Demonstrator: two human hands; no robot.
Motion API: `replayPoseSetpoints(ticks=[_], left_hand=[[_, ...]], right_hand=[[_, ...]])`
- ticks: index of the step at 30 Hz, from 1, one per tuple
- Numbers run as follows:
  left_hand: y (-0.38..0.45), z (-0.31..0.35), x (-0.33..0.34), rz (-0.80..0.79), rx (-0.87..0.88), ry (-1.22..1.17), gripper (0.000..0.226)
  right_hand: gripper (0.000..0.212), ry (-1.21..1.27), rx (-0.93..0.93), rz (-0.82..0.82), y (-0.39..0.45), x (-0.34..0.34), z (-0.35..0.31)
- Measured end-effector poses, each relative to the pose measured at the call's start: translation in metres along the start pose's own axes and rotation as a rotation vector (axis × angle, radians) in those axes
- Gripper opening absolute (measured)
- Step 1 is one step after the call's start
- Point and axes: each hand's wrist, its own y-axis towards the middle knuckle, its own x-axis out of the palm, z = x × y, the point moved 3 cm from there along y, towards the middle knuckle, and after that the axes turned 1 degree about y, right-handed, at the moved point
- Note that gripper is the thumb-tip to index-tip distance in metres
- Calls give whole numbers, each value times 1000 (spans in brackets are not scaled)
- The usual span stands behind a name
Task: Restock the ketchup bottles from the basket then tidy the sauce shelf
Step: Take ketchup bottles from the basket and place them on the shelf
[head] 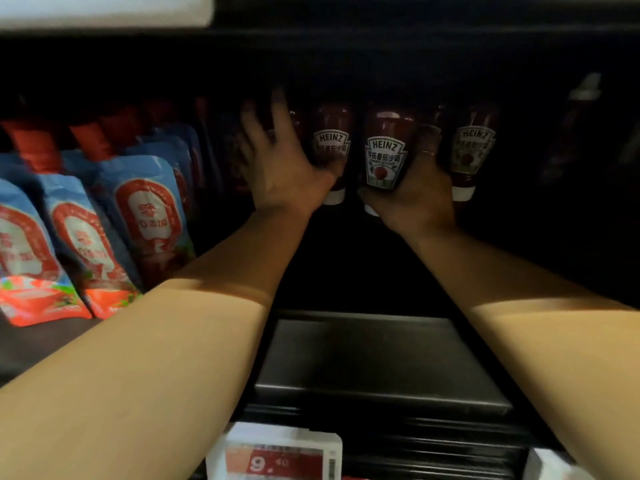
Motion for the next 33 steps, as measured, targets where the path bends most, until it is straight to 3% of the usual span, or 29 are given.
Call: replayPoseSetpoints(ticks=[5,10,21,29,33], left_hand=[[-2,-9,19,-79,-232,-109,150],[-4,-16,25,-95,-263,-98,146],[-5,-18,24,-155,-304,-85,135],[-1,-22,25,-167,-304,-110,129],[3,-27,25,-168,-310,-107,130]], right_hand=[[64,-88,38,-8,6,8,7],[63,-3,39,-30,10,11,10],[68,-75,15,-96,15,17,11],[52,-113,-24,-113,18,19,13],[54,-43,1,-191,19,24,14]])
